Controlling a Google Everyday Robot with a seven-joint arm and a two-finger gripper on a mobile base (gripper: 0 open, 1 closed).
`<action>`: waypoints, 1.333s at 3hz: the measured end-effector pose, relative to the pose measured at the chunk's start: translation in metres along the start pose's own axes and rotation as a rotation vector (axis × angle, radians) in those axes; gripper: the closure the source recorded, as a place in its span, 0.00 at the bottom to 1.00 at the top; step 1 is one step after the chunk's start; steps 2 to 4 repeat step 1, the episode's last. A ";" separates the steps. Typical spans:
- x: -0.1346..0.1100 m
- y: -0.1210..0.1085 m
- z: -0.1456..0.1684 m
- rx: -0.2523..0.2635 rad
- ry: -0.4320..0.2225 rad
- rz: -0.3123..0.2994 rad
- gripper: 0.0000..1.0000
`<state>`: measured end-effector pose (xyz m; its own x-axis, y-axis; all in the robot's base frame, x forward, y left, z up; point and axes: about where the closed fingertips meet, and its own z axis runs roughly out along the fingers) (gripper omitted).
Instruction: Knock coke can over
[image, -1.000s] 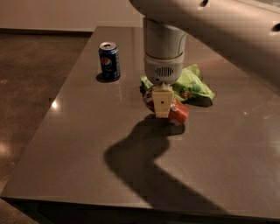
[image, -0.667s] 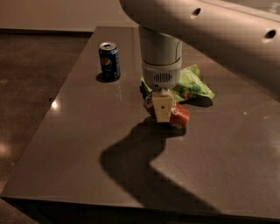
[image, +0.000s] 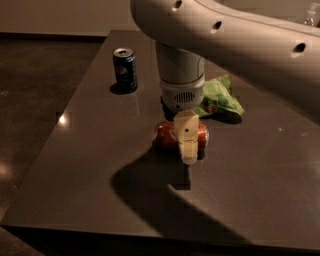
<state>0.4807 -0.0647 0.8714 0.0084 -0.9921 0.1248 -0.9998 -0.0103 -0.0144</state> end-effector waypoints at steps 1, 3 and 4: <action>0.000 0.000 0.000 0.000 0.000 0.000 0.00; 0.000 0.000 0.000 0.000 0.000 0.000 0.00; 0.000 0.000 0.000 0.000 0.000 0.000 0.00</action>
Offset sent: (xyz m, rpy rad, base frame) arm 0.0000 0.0000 0.0000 0.0000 0.0000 0.0000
